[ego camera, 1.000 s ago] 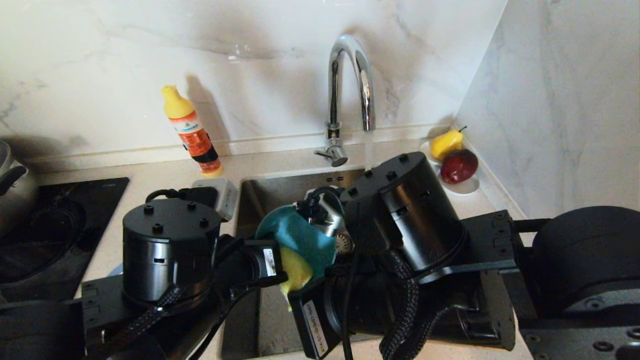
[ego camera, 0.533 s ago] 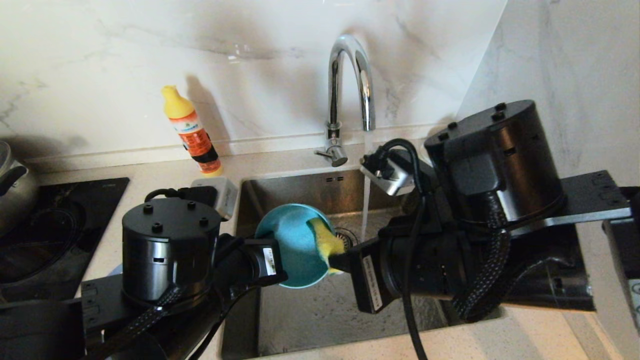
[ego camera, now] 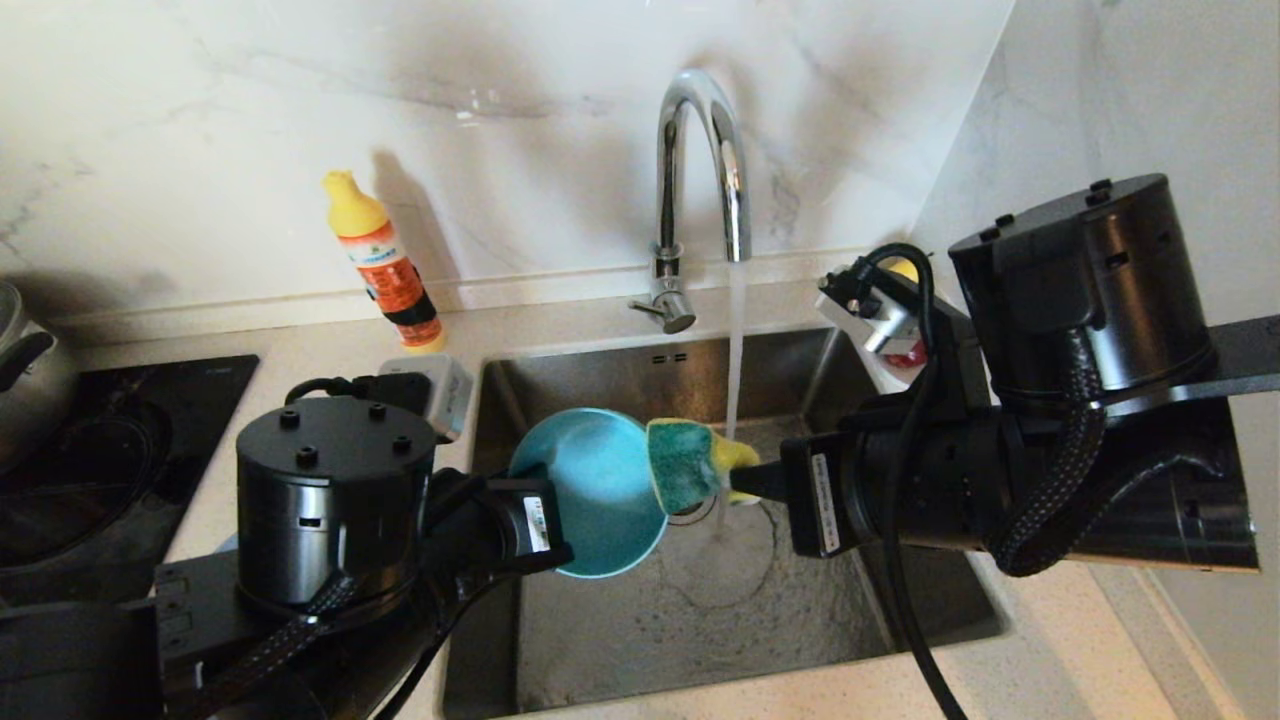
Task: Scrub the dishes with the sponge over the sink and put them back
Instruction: Wipe the bowl, then rinse the bowl
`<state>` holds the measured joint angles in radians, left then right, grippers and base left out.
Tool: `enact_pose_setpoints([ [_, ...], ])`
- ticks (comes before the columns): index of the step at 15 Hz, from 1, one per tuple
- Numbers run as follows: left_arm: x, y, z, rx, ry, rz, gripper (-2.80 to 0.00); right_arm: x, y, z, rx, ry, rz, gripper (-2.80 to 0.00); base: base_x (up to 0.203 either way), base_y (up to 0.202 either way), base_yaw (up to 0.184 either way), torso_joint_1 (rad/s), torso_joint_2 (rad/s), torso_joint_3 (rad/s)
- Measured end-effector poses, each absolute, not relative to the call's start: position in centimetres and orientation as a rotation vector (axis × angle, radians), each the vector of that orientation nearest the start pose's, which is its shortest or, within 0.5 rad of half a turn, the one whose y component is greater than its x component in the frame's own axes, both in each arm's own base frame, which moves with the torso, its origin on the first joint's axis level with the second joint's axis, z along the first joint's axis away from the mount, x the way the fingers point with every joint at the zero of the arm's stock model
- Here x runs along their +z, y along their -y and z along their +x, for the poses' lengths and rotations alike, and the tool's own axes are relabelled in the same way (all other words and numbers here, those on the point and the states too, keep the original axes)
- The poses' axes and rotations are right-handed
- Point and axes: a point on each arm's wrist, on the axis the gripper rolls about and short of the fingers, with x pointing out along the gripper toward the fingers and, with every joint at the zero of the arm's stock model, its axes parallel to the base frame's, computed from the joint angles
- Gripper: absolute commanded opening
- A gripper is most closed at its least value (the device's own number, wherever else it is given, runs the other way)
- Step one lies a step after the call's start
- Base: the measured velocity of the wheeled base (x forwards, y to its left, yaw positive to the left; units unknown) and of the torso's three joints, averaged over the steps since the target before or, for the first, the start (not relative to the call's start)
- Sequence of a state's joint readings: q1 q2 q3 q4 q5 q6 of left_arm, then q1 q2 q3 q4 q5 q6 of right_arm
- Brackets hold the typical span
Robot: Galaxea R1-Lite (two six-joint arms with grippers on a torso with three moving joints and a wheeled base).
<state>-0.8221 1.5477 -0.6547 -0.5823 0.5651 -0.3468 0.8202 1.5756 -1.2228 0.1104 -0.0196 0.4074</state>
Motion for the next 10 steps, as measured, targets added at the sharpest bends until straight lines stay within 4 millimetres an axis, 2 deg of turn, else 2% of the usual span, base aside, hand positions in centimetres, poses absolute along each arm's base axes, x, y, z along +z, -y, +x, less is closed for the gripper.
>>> enact_pose_setpoints([
  [4,17.9,18.2,18.5,-0.224,-0.299,-0.165,-2.80,26.3,-18.3,18.5,0.645,-0.587,0.198,-2.80,0.000,0.000,0.000,0.000,0.00,0.000],
  [10,16.9,20.2,20.1,-0.297,-0.464,-0.163,-2.80,27.7,-12.9,14.4,0.605,-0.524,0.267,-2.80,0.000,0.000,0.000,0.000,0.00,0.000],
])
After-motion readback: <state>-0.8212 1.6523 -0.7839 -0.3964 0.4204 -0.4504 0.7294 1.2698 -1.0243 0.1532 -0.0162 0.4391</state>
